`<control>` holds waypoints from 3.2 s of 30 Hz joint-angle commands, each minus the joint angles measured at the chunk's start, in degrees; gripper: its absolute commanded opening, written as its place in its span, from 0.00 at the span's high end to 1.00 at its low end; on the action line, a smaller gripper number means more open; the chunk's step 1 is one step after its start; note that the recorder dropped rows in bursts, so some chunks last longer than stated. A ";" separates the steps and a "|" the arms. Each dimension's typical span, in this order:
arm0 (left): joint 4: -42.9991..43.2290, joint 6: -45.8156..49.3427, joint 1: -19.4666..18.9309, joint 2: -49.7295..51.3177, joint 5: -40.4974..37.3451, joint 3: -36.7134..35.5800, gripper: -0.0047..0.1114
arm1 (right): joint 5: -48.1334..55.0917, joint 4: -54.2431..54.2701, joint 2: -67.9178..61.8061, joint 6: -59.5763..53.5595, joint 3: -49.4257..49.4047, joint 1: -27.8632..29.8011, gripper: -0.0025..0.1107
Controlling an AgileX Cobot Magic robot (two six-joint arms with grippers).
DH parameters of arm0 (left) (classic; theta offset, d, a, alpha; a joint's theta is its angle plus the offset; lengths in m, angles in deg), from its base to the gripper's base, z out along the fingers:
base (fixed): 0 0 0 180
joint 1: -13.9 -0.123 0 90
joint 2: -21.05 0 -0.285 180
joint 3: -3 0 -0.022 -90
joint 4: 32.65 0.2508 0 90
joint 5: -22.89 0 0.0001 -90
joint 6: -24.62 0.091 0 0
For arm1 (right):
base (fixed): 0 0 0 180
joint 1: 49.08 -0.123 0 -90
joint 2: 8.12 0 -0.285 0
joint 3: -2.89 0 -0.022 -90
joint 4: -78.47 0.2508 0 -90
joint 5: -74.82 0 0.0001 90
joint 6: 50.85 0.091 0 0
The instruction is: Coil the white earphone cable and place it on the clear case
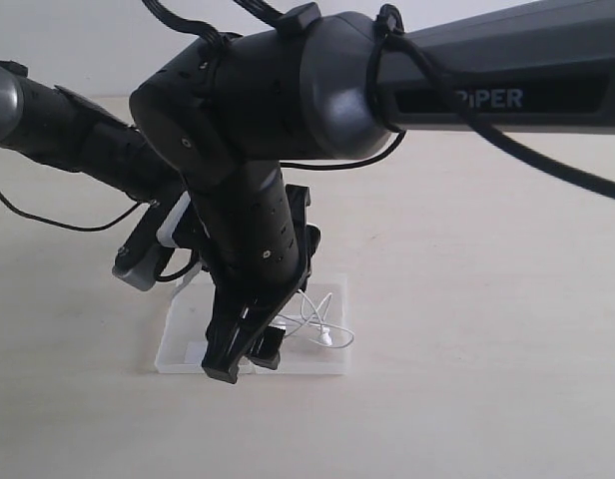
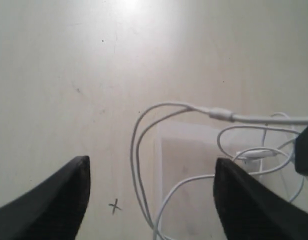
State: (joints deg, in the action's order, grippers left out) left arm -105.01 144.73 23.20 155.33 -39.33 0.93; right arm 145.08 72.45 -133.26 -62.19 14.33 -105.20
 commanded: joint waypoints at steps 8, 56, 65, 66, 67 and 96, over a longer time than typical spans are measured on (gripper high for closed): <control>-1.67 0.13 4.45 1.94 2.22 0.69 0.39 | -0.29 -0.54 0.68 -0.97 0.31 0.11 0.36; -1.50 -0.67 -1.31 1.87 0.63 0.79 0.96 | -0.29 -12.34 1.16 7.09 0.31 0.11 0.36; 6.11 -5.00 -1.31 0.92 1.79 0.79 0.96 | -0.29 -22.41 4.55 9.02 0.31 0.11 0.36; 6.97 -5.64 -1.31 0.59 1.51 0.79 0.96 | -0.29 -22.89 4.91 9.15 0.31 0.11 0.36; 7.67 -6.44 -1.31 0.06 1.10 0.79 0.96 | -0.29 -23.27 5.23 9.47 0.31 0.23 0.36; 22.12 -22.27 -1.31 -4.06 2.32 0.79 0.39 | -4.24 -24.33 5.64 14.26 0.31 4.98 0.36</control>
State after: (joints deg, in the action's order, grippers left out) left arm -85.67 125.27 21.95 152.28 -37.80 1.58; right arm 141.08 48.49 -128.13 -48.05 14.33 -100.58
